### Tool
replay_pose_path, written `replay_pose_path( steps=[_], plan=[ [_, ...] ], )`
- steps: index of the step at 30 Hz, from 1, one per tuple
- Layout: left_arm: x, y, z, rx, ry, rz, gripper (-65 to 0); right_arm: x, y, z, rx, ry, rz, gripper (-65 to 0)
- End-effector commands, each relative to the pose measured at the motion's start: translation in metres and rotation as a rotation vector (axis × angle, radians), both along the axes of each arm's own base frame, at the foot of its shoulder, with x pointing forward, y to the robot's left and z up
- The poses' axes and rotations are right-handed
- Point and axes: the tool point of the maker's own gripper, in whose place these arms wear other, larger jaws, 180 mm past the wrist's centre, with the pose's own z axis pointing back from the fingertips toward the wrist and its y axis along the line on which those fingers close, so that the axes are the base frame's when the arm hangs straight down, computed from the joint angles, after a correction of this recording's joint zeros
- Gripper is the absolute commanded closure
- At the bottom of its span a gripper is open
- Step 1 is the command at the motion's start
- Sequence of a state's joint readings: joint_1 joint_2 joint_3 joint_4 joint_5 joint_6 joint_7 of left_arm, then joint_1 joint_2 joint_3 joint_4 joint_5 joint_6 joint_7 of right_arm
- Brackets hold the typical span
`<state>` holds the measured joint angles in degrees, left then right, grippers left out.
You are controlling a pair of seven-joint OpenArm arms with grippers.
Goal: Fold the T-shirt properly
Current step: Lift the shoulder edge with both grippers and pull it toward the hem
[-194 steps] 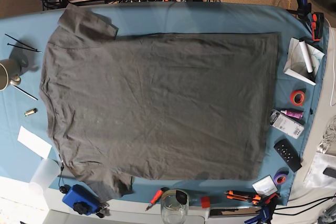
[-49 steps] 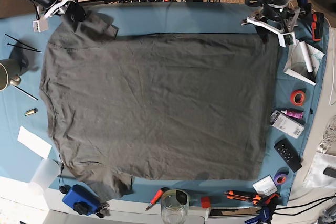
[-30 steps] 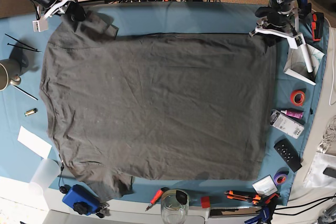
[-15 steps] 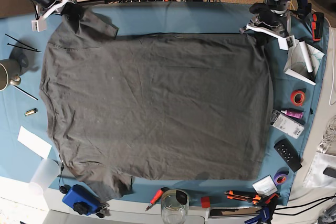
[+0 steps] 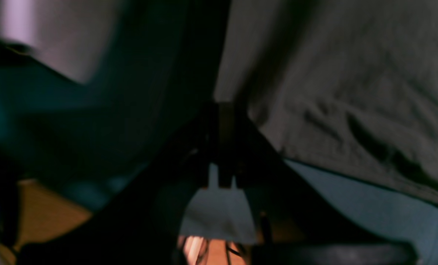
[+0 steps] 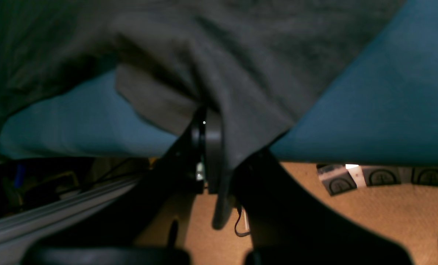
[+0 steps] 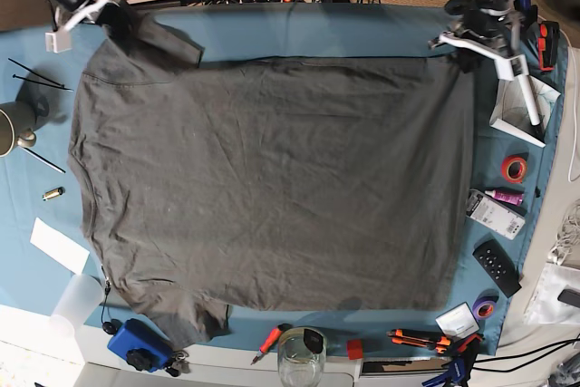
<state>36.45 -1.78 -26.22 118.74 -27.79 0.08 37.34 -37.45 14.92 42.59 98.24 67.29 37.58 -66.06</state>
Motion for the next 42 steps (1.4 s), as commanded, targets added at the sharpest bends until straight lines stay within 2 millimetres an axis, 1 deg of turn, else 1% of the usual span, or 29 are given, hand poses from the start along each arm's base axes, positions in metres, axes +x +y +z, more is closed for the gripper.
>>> replay_pose_path(
  steps=[1, 4, 8, 10, 13, 18, 21, 23, 27, 32, 35, 39, 42],
  plan=[
    [-0.001, 0.002, 0.01, 0.013, -0.026, -0.004, 0.0, 0.004, -0.007, 0.012, -0.009, -0.04, -0.003, 0.0],
    [-0.006, 0.002, 0.015, -0.003, -0.031, -0.002, 0.0, 0.0, -0.016, 0.019, -0.008, -0.044, -0.028, 0.0],
    [-0.003, -0.006, 0.017, -0.012, -0.048, -0.051, 0.0, -0.01, -0.025, 0.021, -0.027, -0.028, -0.05, 0.0],
    [-0.004, -0.006, 0.016, -0.012, -0.043, -0.052, 0.0, -0.017, -0.024, 0.02, -0.019, -0.012, -0.05, 0.0],
    [-0.012, -0.006, 0.011, -0.018, 0.003, -0.058, 0.0, -0.027, -0.017, 0.022, 0.01, -0.007, -0.024, 0.0],
    [-0.029, 0.009, 0.012, 0.0, 0.037, -0.024, 0.0, -0.041, -0.015, 0.028, 0.058, 0.006, -0.036, 0.0],
    [-0.037, 0.014, 0.016, -0.014, 0.03, -0.027, 0.0, -0.047, -0.021, 0.039, 0.08, -0.026, -0.088, 0.0],
    [-0.043, 0.02, 0.018, -0.006, 0.033, -0.02, 0.0, -0.052, -0.029, 0.044, 0.064, -0.028, -0.112, 0.0],
    [-0.044, 0.033, 0.023, 0.008, 0.026, -0.002, 0.0, -0.054, -0.041, 0.051, 0.031, -0.04, -0.139, 0.0],
    [-0.042, 0.036, 0.025, 0.021, 0.025, -0.017, 0.0, -0.051, -0.041, 0.051, 0.032, -0.049, -0.139, 0.0],
    [-0.044, 0.036, 0.023, 0.021, 0.041, -0.022, 0.0, -0.053, -0.041, 0.051, 0.032, -0.044, -0.138, 0.0],
    [-0.05, 0.034, 0.018, 0.01, 0.077, -0.028, 0.0, -0.06, -0.039, 0.048, 0.037, -0.024, -0.144, 0.0],
    [-0.055, 0.034, 0.016, 0.01, 0.093, -0.026, 0.0, -0.071, -0.037, 0.046, 0.044, -0.001, -0.163, 0.0]
  ],
)
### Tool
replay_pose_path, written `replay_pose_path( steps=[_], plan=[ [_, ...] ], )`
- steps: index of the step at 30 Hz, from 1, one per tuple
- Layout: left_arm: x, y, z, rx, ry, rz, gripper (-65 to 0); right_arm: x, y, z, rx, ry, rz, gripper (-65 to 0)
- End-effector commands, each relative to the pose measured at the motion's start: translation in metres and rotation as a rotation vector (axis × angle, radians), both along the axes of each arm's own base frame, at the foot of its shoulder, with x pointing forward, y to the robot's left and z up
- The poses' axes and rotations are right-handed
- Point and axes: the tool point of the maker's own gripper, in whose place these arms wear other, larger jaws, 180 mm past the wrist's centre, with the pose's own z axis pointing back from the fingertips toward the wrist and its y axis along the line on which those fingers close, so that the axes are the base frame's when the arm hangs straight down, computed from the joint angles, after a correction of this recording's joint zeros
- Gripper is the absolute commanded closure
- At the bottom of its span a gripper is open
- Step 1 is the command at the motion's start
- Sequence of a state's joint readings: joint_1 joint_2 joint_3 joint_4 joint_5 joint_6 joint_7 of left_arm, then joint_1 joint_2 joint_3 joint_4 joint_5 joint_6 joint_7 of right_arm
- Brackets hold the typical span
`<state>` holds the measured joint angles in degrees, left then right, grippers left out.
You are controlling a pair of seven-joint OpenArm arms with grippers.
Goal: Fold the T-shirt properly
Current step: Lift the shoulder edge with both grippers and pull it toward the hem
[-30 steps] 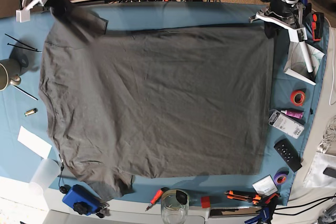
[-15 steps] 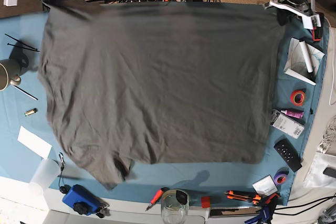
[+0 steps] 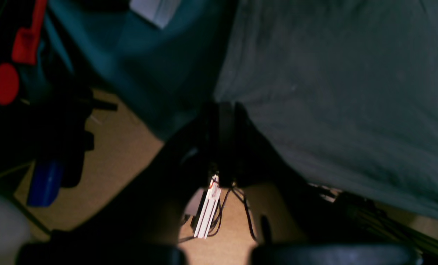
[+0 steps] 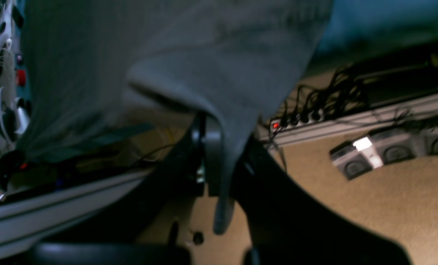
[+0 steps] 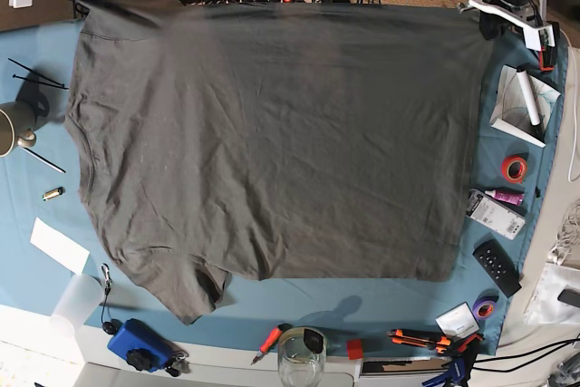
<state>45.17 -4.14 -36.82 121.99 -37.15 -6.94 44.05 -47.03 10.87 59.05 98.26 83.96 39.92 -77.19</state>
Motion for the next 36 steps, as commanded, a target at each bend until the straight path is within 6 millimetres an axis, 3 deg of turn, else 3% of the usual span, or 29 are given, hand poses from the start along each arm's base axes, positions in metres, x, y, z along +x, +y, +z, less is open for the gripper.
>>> replay_pose_path(
  steps=[1, 8, 15, 22, 27, 36],
  plan=[
    [-0.002, 0.005, 0.006, 0.026, -0.009, 0.003, 0.0, -0.002, -0.007, 0.009, -0.022, -0.018, -0.015, 0.0],
    [-0.014, 0.009, 0.002, 0.036, 0.031, 0.016, 0.0, -0.005, -0.019, 0.017, -0.06, -0.024, -0.041, 0.0],
    [-0.026, 0.025, 0.003, 0.08, 0.067, 0.045, 0.0, -0.009, -0.032, 0.026, -0.098, -0.035, -0.073, 0.0],
    [-0.006, 0.022, 0.011, 0.056, -0.006, 0.039, 0.0, 0.012, -0.037, 0.032, -0.113, -0.094, -0.06, 0.0],
    [0.013, 0.025, 0.019, 0.067, -0.073, 0.052, 0.0, 0.03, -0.05, 0.034, -0.182, -0.12, -0.06, 0.0],
    [0.027, 0.026, 0.026, 0.076, -0.128, 0.053, 0.0, 0.06, -0.069, 0.045, -0.266, -0.166, -0.057, 0.0]
  ],
)
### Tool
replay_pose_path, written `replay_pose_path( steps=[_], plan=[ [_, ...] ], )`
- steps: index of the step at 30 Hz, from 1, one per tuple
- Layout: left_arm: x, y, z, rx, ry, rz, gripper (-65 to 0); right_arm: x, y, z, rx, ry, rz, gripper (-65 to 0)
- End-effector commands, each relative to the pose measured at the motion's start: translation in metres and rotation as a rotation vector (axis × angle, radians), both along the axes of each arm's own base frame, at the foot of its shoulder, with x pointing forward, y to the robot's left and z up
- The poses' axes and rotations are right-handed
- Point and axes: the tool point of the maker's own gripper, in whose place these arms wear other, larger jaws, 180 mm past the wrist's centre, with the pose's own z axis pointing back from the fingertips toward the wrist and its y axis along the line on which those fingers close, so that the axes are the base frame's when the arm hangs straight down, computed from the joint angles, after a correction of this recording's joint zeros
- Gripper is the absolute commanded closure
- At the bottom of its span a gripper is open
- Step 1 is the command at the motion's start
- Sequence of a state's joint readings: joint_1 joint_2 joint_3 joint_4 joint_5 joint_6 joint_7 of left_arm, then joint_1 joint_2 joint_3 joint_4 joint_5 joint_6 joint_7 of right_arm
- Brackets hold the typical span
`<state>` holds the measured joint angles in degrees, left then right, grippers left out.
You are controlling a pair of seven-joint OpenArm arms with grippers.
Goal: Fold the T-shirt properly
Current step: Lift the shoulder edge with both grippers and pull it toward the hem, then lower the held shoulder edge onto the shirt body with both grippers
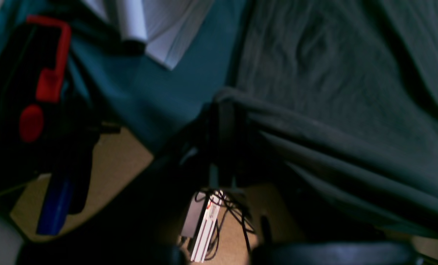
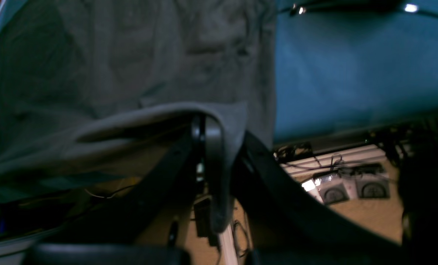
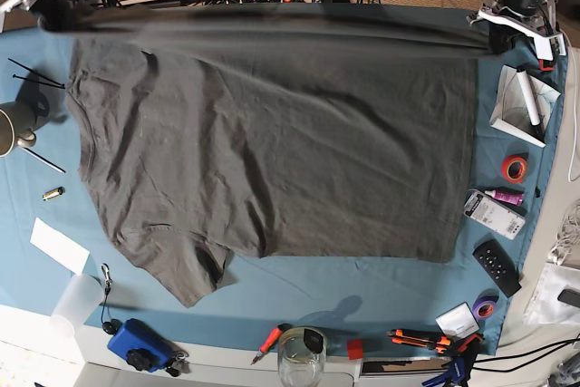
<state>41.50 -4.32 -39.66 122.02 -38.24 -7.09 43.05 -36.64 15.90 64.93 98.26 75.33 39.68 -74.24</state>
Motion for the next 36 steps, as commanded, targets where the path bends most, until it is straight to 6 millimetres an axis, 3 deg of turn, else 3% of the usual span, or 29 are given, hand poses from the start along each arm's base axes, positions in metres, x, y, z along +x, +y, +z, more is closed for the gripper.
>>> replay_pose_path(
  steps=[1, 5, 13, 21, 25, 31, 36],
  plan=[
    [0.007, 0.011, 0.012, 0.051, -0.046, 0.019, 0.0, 0.01, -0.015, 0.017, -0.055, -0.045, -0.022, 0.0],
    [0.016, 0.012, 0.016, 0.064, -0.069, 0.008, 0.0, 0.025, -0.022, 0.02, -0.085, -0.04, -0.021, 0.0],
    [0.033, 0.023, 0.022, 0.207, -0.084, -0.046, 0.0, 0.06, -0.015, 0.012, -0.102, -0.051, 0.008, 0.0],
    [0.052, 0.026, 0.034, 0.234, -0.133, -0.064, 0.0, 0.08, -0.018, 0.011, -0.14, -0.062, -0.002, 0.0],
    [0.065, 0.022, 0.034, 0.238, -0.148, -0.111, 0.0, 0.091, -0.023, 0.014, -0.197, -0.043, 0.025, 0.0],
    [0.083, 0.01, 0.017, 0.228, -0.135, -0.154, 0.0, 0.108, -0.043, 0.028, -0.291, -0.049, -0.012, 0.0],
    [0.103, 0.001, 0.019, 0.215, -0.17, -0.181, 0.0, 0.114, -0.045, 0.034, -0.3, -0.077, -0.023, 0.0]
  ],
)
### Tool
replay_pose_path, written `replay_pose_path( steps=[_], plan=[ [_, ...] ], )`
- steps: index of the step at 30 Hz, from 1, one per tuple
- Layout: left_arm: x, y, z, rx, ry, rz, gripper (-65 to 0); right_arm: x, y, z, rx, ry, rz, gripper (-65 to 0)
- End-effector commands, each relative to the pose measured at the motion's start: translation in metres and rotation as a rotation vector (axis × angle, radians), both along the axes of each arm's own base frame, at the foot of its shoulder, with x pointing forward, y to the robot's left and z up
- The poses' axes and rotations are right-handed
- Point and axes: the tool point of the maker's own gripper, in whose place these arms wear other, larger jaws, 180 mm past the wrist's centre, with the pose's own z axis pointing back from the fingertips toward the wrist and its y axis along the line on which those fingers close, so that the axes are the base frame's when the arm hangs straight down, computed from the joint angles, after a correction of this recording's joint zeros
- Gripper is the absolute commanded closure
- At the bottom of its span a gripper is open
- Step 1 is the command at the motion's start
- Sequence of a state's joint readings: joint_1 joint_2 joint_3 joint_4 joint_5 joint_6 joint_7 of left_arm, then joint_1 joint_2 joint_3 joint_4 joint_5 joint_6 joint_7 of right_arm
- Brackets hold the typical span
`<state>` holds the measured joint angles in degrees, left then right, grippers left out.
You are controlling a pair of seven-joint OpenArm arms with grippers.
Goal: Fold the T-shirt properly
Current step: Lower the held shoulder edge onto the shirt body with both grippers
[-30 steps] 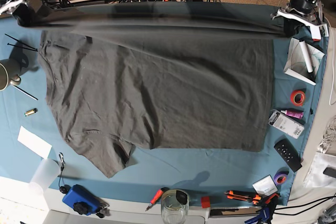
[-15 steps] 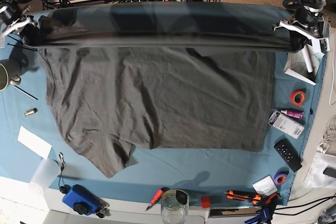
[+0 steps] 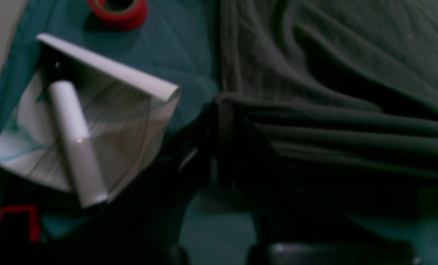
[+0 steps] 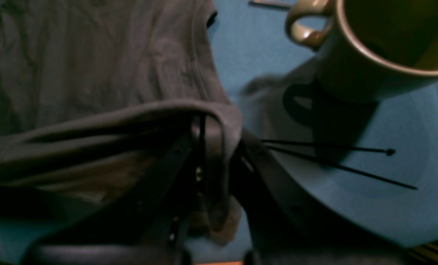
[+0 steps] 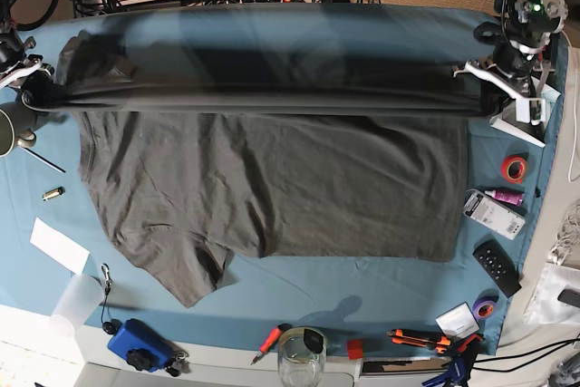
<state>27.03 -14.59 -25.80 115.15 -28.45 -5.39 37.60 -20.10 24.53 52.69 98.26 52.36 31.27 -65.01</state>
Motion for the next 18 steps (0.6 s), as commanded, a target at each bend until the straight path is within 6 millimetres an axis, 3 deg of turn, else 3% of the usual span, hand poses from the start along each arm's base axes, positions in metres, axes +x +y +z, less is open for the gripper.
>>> replay_pose_path(
  steps=[1, 5, 12, 18],
  plan=[
    [0.009, 0.016, 0.015, 0.076, -0.051, 0.023, 0.0, 0.008, -0.014, 0.02, -0.057, -0.052, -0.022, 0.0],
    [0.018, 0.028, 0.024, 0.173, -0.065, -0.002, 0.0, 0.008, -0.015, 0.018, -0.071, -0.037, -0.02, 0.0],
    [0.016, 0.057, 0.033, 0.317, -0.033, -0.011, 0.0, 0.013, -0.001, 0.006, -0.062, -0.001, 0.029, 0.0],
    [0.006, 0.061, 0.027, 0.34, 0.006, -0.027, 0.0, 0.014, 0.004, -0.001, -0.068, 0.021, 0.044, 0.0]
  ],
)
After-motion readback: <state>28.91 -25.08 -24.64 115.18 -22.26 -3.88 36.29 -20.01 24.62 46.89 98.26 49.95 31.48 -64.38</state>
